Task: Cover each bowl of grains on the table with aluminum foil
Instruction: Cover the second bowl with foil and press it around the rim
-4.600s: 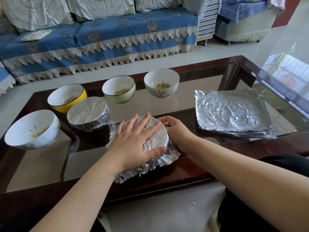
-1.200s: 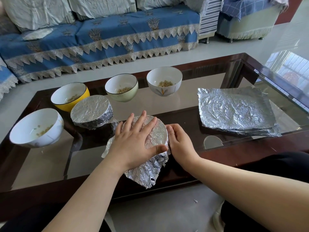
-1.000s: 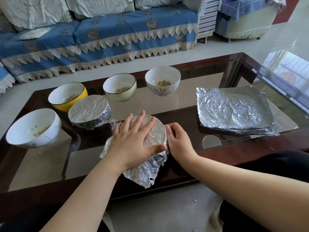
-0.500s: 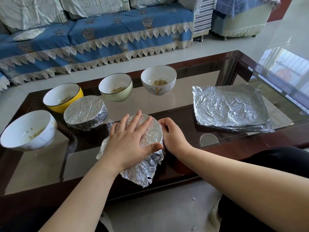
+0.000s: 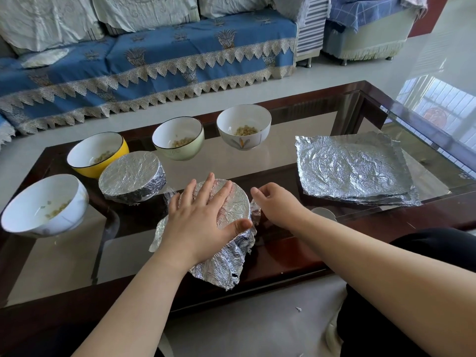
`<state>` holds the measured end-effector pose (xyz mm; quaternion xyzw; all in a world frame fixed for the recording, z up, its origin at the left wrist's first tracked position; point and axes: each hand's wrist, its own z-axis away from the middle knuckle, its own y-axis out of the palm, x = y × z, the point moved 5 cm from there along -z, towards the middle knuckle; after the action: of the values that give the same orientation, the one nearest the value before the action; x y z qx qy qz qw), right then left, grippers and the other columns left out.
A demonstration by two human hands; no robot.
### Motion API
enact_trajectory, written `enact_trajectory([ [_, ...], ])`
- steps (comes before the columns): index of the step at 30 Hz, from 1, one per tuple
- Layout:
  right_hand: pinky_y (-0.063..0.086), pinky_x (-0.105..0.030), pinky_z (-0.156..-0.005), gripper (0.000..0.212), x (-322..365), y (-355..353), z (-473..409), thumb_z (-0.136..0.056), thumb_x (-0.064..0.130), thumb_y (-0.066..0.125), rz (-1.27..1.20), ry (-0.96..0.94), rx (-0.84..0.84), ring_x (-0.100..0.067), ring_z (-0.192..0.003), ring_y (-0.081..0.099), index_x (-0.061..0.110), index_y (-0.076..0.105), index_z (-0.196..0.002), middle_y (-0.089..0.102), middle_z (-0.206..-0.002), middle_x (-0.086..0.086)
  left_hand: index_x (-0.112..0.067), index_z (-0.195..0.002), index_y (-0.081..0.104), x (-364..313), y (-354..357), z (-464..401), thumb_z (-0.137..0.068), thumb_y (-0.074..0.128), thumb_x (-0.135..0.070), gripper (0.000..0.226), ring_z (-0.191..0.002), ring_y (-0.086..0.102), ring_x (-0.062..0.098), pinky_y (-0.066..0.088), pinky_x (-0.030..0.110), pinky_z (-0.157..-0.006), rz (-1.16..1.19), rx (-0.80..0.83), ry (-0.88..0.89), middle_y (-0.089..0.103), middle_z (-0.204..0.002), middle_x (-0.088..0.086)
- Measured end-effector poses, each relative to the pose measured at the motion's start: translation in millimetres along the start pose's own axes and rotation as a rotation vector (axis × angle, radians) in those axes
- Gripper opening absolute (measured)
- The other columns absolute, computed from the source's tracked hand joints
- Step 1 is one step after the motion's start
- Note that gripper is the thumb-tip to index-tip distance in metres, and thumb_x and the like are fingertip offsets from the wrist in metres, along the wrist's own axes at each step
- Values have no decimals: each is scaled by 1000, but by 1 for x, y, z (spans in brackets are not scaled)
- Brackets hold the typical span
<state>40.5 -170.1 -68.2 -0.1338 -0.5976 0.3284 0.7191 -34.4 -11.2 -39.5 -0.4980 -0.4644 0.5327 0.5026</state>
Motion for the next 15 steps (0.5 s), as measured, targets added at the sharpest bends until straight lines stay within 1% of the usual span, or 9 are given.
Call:
enact_trajectory([
  [1,52,-33,-65,30,0,2,1,-99,44,45,-40,21,48,-21,-69,61,16,56,-94,58,-76,1,-49,-153,-7,0,0,0,-57,-8,-96,107,-151,-9,21,3,51,-120,-2,-3,0,-16,-164,-12],
  [2,57,-37,-66,28,-1,6,2,-99,42,48,-138,61,108,-21,-64,62,16,57,-90,59,-74,-1,-49,-153,-6,0,-1,0,-57,-8,-96,107,-151,-9,22,3,51,-120,-3,-8,1,-15,-164,-12],
  [4,61,-39,-68,23,-5,17,3,-97,34,56,-382,158,212,-18,-59,60,13,60,-90,60,-73,-5,-49,-153,-5,0,-1,0,-57,-8,-96,107,-151,-9,21,2,50,-119,-1,-7,0,-15,-164,-12],
  [5,60,-37,-63,20,-7,21,2,-95,30,61,-463,190,235,-16,-58,59,10,60,-94,60,-75,-6,-49,-153,-6,0,-1,0,-57,-8,-96,107,-151,-9,21,2,50,-119,-1,-5,0,-15,-164,-12],
  [7,56,-30,-53,22,-10,23,-1,-93,20,65,-576,239,225,-14,-58,59,6,58,-108,60,-82,-8,-50,-152,-6,0,-1,0,-56,-9,-96,107,-151,-9,20,2,50,-120,-2,-4,1,-16,-164,-12],
  [9,54,-28,-49,26,-13,23,-3,-92,10,65,-681,295,196,-14,-58,58,7,55,-116,62,-84,-7,-50,-152,-6,0,-1,0,-54,-13,-97,109,-151,-9,20,3,50,-120,0,-4,1,-15,-164,-12],
  [12,53,-27,-46,25,-15,22,-4,-93,-2,57,-799,338,169,-14,-57,54,8,54,-115,60,-77,-5,-50,-152,-7,0,-1,1,-50,-17,-98,113,-151,-10,20,2,50,-120,-3,-3,1,-16,-164,-13],
  [14,52,-29,-48,20,-16,22,-5,-96,-2,51,-797,323,163,-14,-60,52,10,55,-112,58,-78,-5,-50,-152,-8,0,-1,0,-50,-18,-98,113,-151,-10,20,2,50,-120,-6,-3,1,-16,-163,-13],
  [15,51,-30,-50,17,-17,23,-6,-97,-2,49,-773,313,158,-14,-61,52,11,56,-106,57,-79,-5,-50,-152,-8,0,-1,0,-50,-18,-98,113,-151,-10,20,2,50,-120,-6,-1,1,-17,-163,-13],
])
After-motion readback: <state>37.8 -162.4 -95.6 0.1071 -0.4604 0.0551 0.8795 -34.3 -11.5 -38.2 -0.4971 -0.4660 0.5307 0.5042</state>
